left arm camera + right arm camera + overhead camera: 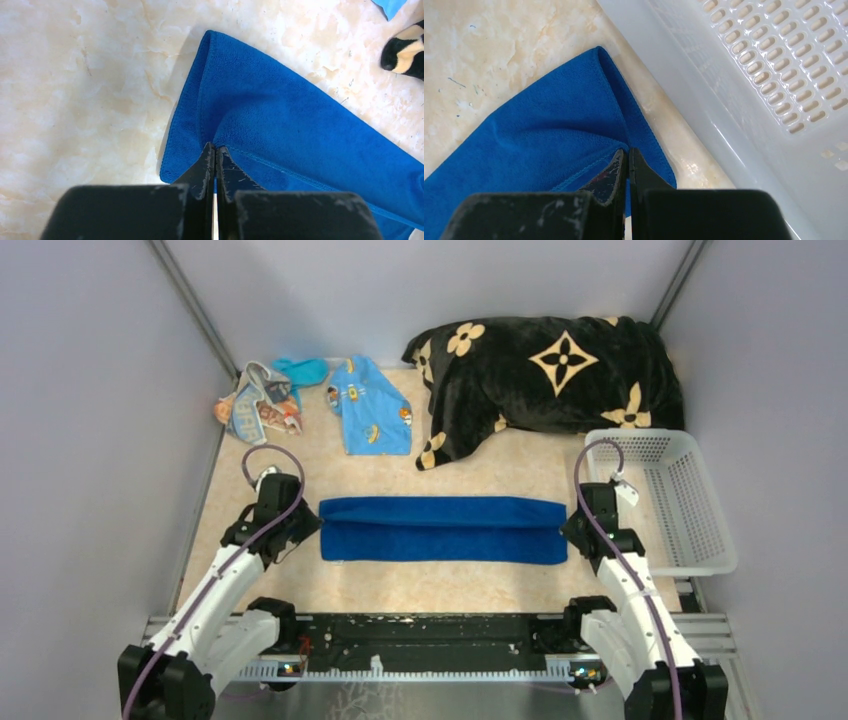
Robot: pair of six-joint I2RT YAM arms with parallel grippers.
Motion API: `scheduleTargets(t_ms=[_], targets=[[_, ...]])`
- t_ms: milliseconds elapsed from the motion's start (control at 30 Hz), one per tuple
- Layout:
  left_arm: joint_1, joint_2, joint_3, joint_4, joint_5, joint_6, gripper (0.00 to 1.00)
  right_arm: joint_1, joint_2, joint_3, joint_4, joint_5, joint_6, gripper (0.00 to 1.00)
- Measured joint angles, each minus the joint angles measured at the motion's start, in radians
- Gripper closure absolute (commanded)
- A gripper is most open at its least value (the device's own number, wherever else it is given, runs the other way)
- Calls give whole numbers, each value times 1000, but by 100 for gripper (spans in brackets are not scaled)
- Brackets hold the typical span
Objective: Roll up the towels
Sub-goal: Fold the towel at the center of the board.
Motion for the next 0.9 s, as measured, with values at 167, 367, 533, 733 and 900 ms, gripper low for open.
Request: scheduleTargets(t_ms=[167,367,533,733,900], targets=[[0,-10,-15,-11,5,-18,100,0,-27,14,-44,3,34,100],[0,35,-79,-11,41,-62,95,0,6,18,-95,24,106,100],[1,53,-111,-11,48,-93,78,0,80,17,-109,26,155,90],[6,6,-137,-21,40,-116,62,-5,86,17,-109,12,160,56],[8,-71,-138,-42,28,-131,51,-6,26,17,-132,-41,157,47]])
